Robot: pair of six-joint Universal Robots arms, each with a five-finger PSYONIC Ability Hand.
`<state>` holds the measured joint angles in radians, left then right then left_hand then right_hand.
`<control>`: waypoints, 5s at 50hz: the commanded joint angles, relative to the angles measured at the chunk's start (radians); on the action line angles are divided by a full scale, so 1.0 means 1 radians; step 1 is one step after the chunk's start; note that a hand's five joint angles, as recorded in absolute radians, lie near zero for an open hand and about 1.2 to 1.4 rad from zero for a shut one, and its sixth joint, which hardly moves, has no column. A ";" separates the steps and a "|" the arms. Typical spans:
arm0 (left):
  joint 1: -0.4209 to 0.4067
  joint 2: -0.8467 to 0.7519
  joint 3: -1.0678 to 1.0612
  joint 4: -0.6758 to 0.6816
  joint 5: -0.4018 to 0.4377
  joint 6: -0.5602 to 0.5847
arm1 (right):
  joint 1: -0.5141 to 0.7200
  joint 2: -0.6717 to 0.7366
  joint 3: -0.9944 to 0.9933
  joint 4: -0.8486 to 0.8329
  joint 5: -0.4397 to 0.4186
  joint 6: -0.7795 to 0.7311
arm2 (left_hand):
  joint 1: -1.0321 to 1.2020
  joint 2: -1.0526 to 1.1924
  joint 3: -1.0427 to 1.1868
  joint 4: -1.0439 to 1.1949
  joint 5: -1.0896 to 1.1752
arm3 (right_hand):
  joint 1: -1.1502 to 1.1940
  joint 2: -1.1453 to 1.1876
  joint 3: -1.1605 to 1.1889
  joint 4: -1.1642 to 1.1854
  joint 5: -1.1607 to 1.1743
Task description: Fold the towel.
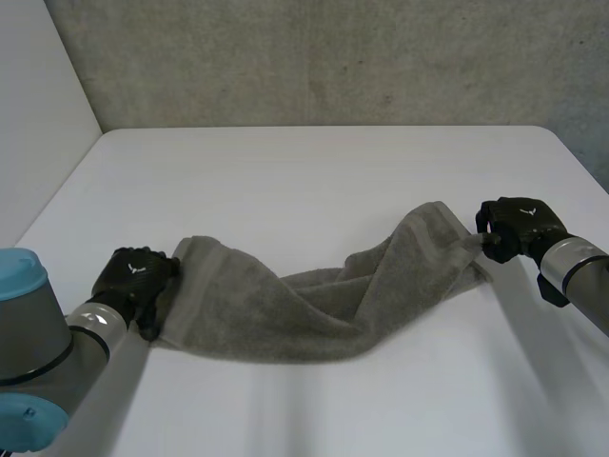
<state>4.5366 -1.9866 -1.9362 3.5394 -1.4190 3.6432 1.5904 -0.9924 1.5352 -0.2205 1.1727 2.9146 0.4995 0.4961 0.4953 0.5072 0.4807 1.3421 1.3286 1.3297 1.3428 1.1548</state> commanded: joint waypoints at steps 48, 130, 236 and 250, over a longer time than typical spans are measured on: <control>0.053 0.577 0.103 -0.155 -0.001 -0.383 | -0.027 -0.468 -0.219 0.511 -0.042 -0.101 | 0.897 0.900 0.901 0.889 0.741 | 0.054 0.068 0.067 0.053 0.067; 0.038 0.324 0.374 -0.418 0.002 -0.618 | -0.038 -0.341 -0.371 0.668 -0.156 -0.134 | 0.897 0.900 0.901 0.889 0.741 | 0.054 0.068 0.067 0.053 0.067; 0.202 0.148 -0.069 -0.189 0.066 -0.463 | -0.293 -0.164 0.184 0.504 -0.255 -0.388 | 0.897 0.900 0.901 0.889 0.741 | 0.054 0.068 0.067 0.053 0.067; 0.211 0.273 -0.110 -0.369 0.080 -0.460 | -0.317 -0.337 0.252 0.543 -0.260 -0.359 | 0.897 0.900 0.901 0.889 0.741 | 0.054 0.068 0.067 0.053 0.067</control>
<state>4.7429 -1.8242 -2.0065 3.2621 -1.3497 3.1902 1.2949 -1.1966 1.7392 0.2947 0.9218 2.5664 1.4446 1.4949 1.5475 1.5127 1.4742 1.3415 1.3379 1.3380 1.3440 1.1638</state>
